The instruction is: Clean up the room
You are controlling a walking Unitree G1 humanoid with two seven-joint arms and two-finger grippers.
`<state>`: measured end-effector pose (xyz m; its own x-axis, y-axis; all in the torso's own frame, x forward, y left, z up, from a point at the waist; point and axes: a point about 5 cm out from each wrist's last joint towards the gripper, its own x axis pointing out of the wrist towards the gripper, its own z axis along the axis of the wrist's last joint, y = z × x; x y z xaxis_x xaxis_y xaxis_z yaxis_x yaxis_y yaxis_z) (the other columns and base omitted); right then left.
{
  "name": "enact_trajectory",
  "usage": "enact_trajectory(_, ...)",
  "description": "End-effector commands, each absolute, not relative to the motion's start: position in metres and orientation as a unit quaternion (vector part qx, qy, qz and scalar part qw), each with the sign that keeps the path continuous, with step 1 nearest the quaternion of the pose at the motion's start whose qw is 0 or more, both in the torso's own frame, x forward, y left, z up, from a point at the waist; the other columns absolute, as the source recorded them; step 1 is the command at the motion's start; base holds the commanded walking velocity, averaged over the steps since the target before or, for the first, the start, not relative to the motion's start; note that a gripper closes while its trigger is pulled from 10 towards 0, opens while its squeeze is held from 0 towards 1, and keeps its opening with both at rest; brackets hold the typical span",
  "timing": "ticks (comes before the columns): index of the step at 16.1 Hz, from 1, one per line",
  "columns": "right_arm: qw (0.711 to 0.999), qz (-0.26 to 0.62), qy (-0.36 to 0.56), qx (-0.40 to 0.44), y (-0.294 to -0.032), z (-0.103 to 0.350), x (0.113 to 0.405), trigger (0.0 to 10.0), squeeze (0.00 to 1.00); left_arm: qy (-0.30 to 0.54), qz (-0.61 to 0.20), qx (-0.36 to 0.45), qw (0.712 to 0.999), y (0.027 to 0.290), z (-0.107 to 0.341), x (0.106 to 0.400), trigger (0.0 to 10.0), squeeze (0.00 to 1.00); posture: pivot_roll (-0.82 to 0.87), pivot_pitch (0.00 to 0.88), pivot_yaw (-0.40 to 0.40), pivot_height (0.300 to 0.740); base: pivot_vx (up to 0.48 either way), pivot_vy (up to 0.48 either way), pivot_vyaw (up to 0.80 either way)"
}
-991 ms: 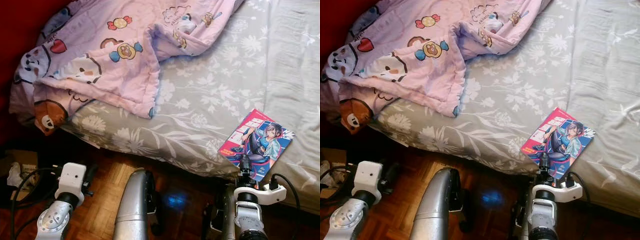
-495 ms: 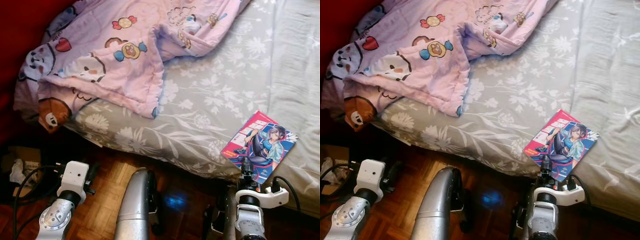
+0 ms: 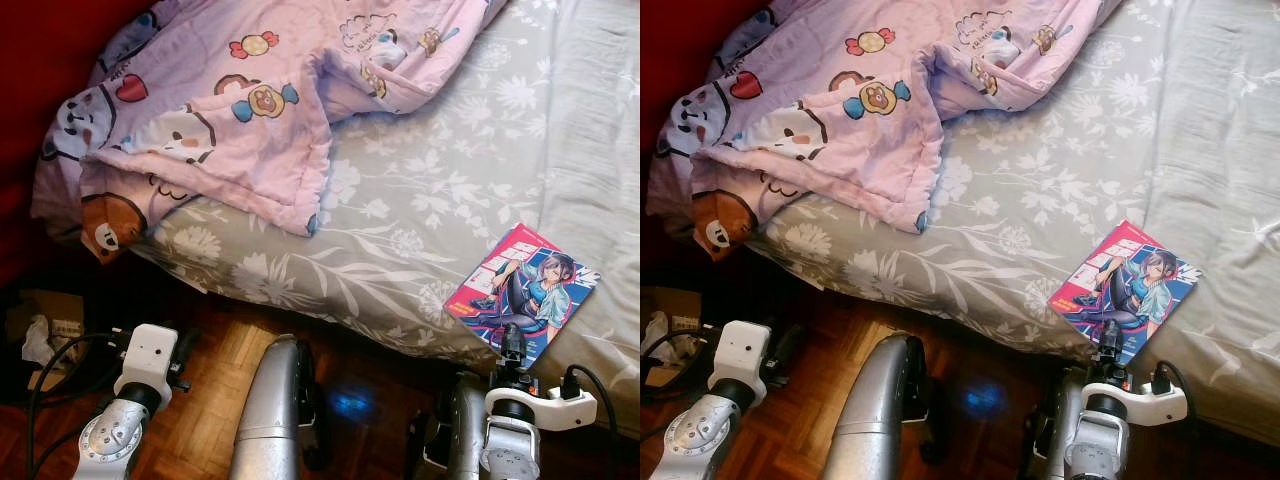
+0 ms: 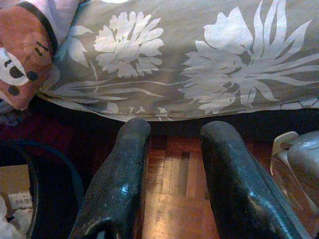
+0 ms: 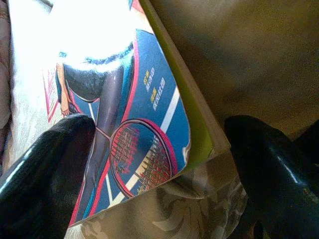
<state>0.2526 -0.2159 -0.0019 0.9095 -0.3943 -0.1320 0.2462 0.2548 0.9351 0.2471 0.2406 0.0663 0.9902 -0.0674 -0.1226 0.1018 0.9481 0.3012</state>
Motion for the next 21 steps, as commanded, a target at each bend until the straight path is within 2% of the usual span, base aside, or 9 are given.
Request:
enact_trajectory(1, 0.771, -0.237, -0.033, 0.590, -0.204, -0.022, 0.231, 10.0, 0.00, 0.080, -0.041, 0.161, 0.983, 0.247, 0.057, 0.238, 10.0, 0.00, 0.28, 0.354, 0.104, 0.584, 0.000, 0.000, 0.00)
enact_trajectory(6, 0.772, -0.199, -0.017, 0.603, -0.194, -0.021, 0.241, 10.0, 0.00, 0.079, -0.039, 0.162, 0.983, 0.248, 0.057, 0.240, 10.0, 0.00, 0.28, 0.365, 0.106, 0.584, 0.000, 0.000, 0.00)
enact_trajectory(7, 0.771, -0.195, -0.018, 0.606, -0.193, -0.021, 0.242, 5.8, 0.00, 0.079, -0.038, 0.161, 0.983, 0.248, 0.057, 0.240, 10.0, 0.00, 0.28, 0.365, 0.106, 0.584, 0.000, 0.000, 0.00)
enact_trajectory(8, 0.770, -0.192, -0.018, 0.608, -0.193, -0.021, 0.241, 0.0, 0.00, 0.080, -0.038, 0.161, 0.983, 0.248, 0.057, 0.239, 10.0, 0.00, 0.28, 0.368, 0.106, 0.584, 0.000, 0.000, 0.00)
enact_trajectory(13, 0.771, -0.189, -0.026, 0.608, -0.197, -0.020, 0.242, 0.0, 0.00, 0.081, -0.036, 0.161, 0.983, 0.248, 0.056, 0.238, 10.0, 0.00, 0.28, 0.371, 0.107, 0.584, 0.000, 0.000, 0.00)
enact_trajectory(21, 0.776, -0.167, -0.043, 0.607, -0.201, -0.007, 0.260, 0.0, 0.00, 0.083, -0.035, 0.164, 0.982, 0.249, 0.055, 0.236, 10.0, 0.00, 0.28, 0.341, 0.104, 0.584, 0.000, 0.000, 0.00)
